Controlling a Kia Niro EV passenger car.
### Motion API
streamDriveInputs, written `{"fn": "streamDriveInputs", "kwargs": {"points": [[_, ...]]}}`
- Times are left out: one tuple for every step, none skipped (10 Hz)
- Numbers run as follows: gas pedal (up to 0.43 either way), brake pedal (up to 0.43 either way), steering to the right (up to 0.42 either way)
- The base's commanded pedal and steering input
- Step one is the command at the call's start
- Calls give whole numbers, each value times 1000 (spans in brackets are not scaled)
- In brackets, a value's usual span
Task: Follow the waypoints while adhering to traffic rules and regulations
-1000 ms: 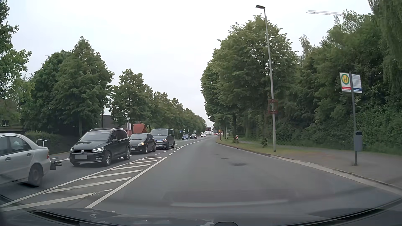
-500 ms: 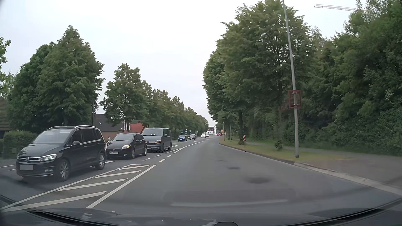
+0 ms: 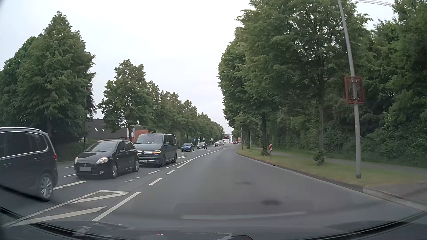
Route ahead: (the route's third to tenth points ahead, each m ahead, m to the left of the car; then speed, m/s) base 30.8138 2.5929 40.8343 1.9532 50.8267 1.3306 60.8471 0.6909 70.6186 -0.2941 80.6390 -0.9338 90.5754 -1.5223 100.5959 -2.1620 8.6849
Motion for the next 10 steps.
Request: {"fn": "streamDriveInputs", "kwargs": {"points": [[240, 0, -13], [240, 0, -13], [240, 0, -13], [240, 0, -12], [240, 0, -6], [240, 0, -3], [240, 0, -3], [240, 0, -3], [240, 0, 0], [240, 0, 3]]}}
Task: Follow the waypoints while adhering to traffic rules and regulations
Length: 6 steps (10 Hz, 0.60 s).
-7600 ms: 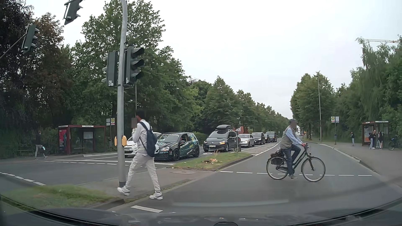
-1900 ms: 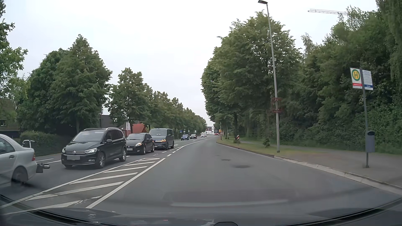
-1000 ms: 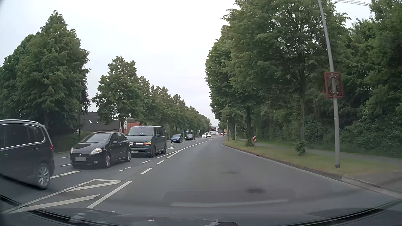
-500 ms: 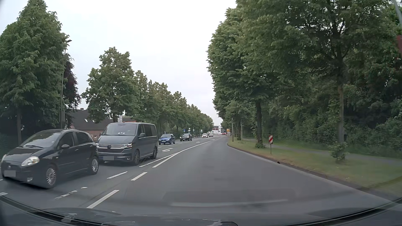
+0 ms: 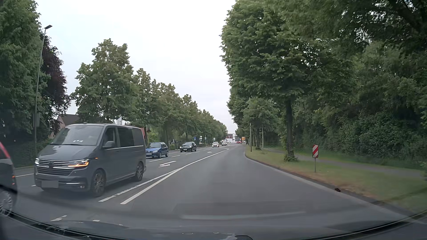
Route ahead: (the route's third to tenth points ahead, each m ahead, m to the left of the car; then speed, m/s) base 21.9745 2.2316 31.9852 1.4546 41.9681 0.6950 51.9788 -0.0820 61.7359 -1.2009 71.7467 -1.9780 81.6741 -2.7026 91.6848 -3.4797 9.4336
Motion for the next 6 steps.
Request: {"fn": "streamDriveInputs", "kwargs": {"points": [[240, 0, 3], [240, 0, 3], [240, 0, 3], [228, 0, 3], [228, 0, 3], [228, 0, 3]]}}
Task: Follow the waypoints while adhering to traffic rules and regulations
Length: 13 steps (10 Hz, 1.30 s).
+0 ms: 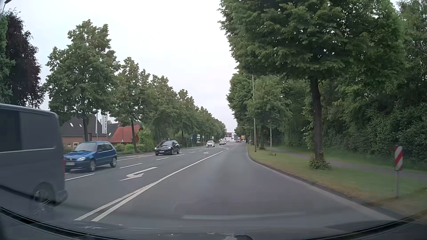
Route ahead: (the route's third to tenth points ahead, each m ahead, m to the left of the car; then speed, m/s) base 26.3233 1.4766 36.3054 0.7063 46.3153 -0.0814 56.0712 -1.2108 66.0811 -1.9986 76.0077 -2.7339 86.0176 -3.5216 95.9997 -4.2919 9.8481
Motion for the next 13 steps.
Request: {"fn": "streamDriveInputs", "kwargs": {"points": [[228, 0, 4], [228, 0, 6], [228, 0, 9], [228, 0, 10], [220, 0, 10], [220, 0, 10], [220, 0, 13], [220, 0, 15], [209, 0, 15], [209, 0, 15], [209, 0, 15], [209, 0, 16], [209, 0, 14]]}}
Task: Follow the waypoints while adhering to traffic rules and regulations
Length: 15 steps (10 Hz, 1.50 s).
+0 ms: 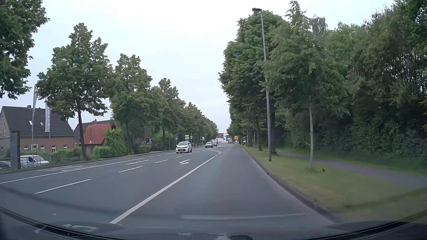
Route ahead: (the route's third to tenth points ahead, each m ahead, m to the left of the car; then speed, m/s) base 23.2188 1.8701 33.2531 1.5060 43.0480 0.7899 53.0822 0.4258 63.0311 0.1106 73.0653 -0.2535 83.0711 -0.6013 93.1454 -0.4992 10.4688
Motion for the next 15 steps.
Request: {"fn": "streamDriveInputs", "kwargs": {"points": [[209, 0, 14], [209, 0, 13], [209, 0, 13], [209, 0, 13], [209, 0, 13], [209, 0, 13], [209, 0, 10], [209, 0, 7], [209, 0, 8], [209, 0, 8], [209, 0, 9], [209, 0, 9], [209, 0, 9], [209, 0, 9], [209, 0, 9]]}}
